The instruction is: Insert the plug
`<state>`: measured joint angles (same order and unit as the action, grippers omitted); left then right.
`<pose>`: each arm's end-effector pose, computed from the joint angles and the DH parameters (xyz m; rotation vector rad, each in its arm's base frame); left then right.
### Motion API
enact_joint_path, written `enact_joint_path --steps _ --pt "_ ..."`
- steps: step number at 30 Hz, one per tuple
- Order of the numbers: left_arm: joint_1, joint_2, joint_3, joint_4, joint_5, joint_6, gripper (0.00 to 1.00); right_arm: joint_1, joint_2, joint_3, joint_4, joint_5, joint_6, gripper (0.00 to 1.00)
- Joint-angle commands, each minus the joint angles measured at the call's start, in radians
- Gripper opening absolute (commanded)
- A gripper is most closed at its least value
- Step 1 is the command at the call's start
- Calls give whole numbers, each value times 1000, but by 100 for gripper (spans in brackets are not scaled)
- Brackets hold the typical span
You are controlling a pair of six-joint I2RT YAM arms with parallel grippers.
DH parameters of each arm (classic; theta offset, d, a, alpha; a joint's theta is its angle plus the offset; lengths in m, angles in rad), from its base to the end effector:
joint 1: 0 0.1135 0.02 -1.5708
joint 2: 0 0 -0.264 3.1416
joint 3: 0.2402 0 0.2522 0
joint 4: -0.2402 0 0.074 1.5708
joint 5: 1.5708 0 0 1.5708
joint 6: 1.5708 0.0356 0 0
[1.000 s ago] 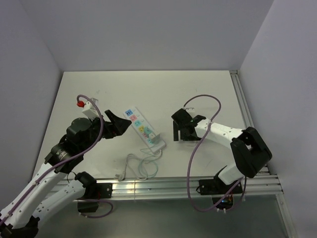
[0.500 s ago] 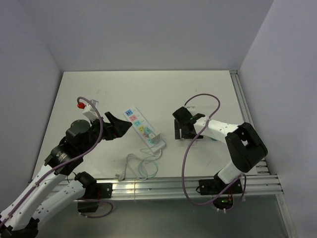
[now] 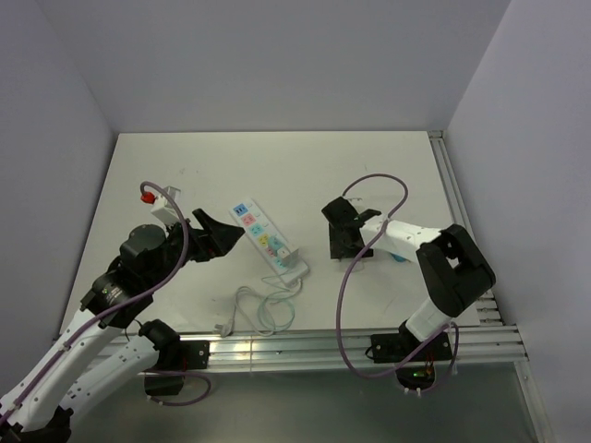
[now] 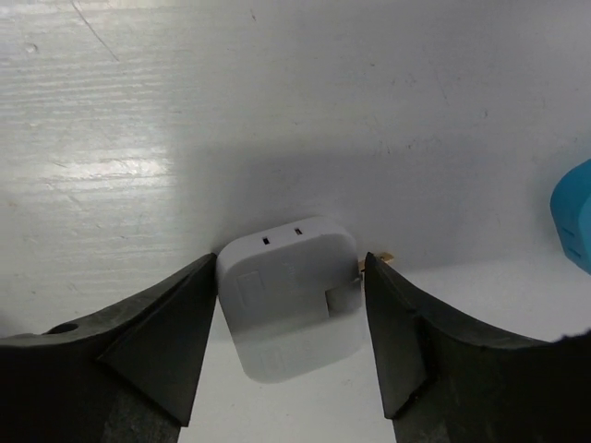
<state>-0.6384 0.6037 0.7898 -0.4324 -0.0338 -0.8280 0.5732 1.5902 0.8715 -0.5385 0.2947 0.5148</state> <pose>0.1120 -0.0816 0.3409 -0.2086 1.9248 -0.9859 0.2428 0.1444 0.1585 -0.0156 2.7213 -0.1229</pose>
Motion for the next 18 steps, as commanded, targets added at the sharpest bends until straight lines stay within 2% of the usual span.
enact_joint_path --steps 1,7,8,10,12,18 --pt "3 -1 45 -12 -20 6 87 -4 34 26 15 -61 -12 68" --pt "3 -12 39 -8 -14 1 87 -4 27 64 18 -80 -21 58" --pt "2 -15 35 -6 -8 0 87 -4 21 70 18 -77 -24 50" --pt "3 -10 35 -5 -3 -5 87 -4 11 72 20 -74 -25 49" --pt "3 -5 38 -3 2 -3 87 -4 -4 69 31 -84 -27 42" --pt "2 -4 46 -2 3 -6 87 -4 -68 58 26 -62 -33 33"
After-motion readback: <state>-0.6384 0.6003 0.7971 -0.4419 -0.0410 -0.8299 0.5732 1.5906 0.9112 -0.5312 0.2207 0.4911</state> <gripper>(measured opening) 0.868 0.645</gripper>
